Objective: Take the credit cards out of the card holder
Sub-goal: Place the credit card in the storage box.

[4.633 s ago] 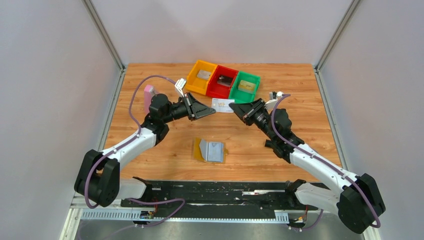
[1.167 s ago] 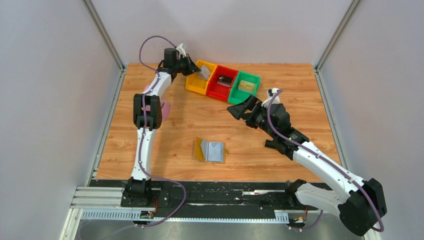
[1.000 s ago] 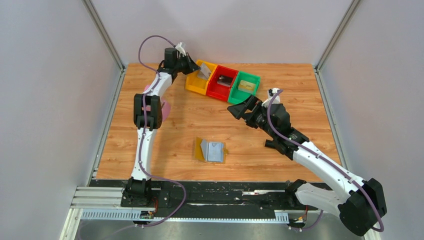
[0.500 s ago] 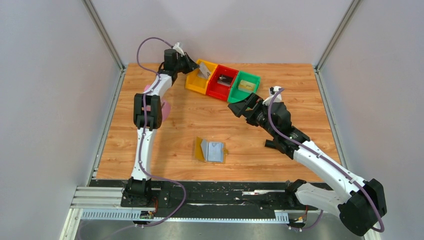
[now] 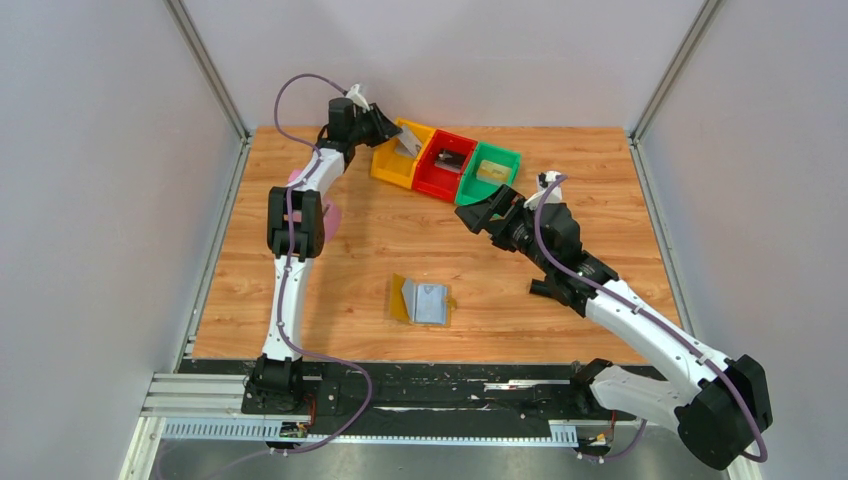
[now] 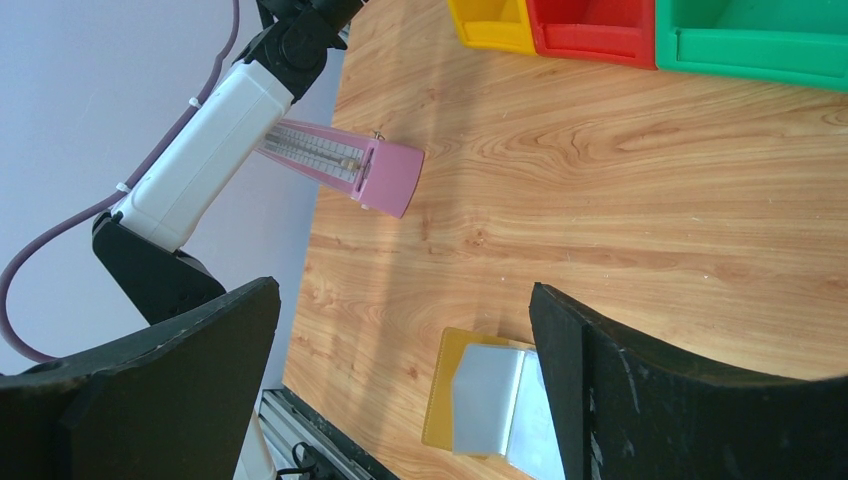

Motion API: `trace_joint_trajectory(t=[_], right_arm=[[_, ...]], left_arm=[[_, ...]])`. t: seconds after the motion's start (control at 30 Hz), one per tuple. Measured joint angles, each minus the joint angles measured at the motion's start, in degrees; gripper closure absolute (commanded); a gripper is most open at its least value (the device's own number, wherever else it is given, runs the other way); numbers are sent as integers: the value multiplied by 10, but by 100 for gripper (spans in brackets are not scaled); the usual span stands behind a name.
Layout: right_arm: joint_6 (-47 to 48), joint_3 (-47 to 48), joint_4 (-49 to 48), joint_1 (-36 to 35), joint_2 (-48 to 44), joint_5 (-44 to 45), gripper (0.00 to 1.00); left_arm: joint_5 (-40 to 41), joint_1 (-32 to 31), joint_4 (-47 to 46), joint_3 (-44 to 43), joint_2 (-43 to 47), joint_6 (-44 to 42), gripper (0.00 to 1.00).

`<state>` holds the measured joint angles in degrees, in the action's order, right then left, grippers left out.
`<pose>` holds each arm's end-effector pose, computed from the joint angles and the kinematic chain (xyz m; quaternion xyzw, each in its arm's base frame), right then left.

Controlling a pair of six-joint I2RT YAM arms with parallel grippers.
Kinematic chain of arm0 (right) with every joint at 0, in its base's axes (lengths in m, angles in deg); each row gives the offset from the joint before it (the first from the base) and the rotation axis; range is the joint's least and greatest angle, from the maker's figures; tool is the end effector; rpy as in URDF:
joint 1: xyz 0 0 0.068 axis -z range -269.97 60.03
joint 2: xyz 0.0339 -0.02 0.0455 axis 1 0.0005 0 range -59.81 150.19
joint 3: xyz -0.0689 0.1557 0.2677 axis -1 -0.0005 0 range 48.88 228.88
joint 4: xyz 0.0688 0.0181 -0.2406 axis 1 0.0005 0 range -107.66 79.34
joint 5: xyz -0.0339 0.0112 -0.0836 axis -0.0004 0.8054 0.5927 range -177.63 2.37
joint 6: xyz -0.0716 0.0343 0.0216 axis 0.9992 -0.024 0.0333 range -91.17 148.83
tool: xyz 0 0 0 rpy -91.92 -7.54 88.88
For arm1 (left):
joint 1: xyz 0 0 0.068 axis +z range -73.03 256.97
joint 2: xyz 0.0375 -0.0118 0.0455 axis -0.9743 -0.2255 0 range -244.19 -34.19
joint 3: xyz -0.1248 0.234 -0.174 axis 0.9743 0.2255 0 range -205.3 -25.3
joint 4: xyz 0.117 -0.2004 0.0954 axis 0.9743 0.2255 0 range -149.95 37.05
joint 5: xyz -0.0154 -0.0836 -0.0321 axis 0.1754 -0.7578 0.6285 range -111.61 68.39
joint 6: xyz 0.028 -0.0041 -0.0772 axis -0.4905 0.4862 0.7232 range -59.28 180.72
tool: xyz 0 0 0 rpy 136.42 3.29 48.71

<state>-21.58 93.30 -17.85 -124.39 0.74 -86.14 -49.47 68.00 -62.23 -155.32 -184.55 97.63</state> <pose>0.2064 0.1392 0.3360 0.1188 0.7894 0.3985 0.4516 0.6462 -0.1358 0.1991 -0.0523 0.7965 -0.4016 0.4490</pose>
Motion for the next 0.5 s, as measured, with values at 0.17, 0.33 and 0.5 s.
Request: trace_joint_trajectory(t=[0.17,0.33,0.5], right_arm=[[0,0,0,0,-1,0,1],[0,0,0,0,-5,-1,1],[0,0,0,0,-16,-1,1]], left_arm=[[-3,0,-2,0,0,-3,59],[-5,0,4,0,4,-10,54],[-5,0,17,0,9,-18,49]])
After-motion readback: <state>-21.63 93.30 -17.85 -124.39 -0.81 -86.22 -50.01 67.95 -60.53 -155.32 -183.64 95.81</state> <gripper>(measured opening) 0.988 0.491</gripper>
